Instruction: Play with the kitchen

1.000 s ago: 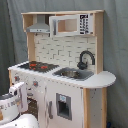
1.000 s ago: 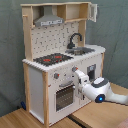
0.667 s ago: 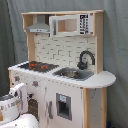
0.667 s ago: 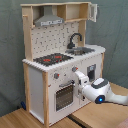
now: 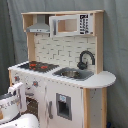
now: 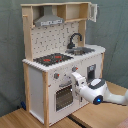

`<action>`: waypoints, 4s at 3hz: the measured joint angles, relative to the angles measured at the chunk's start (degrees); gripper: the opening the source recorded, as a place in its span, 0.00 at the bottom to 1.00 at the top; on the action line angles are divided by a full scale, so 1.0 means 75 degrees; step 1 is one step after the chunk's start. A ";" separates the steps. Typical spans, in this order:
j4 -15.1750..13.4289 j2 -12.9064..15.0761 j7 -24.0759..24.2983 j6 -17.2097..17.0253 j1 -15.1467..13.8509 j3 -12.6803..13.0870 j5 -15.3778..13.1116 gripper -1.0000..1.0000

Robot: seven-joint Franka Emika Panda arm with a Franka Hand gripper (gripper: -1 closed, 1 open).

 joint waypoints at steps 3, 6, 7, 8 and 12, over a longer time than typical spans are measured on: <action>-0.0031 0.0259 0.0102 -0.0676 0.0390 0.0098 0.0001 0.00; 0.0339 0.0560 0.0119 -0.2665 0.1479 0.0386 0.0335 0.00; 0.0675 0.0567 0.0118 -0.3311 0.1621 0.0470 0.0518 0.00; 0.1093 0.0568 0.0099 -0.3954 0.1635 0.0540 0.0711 0.00; 0.1756 0.0579 -0.0448 -0.5156 0.1934 0.0355 0.0947 1.00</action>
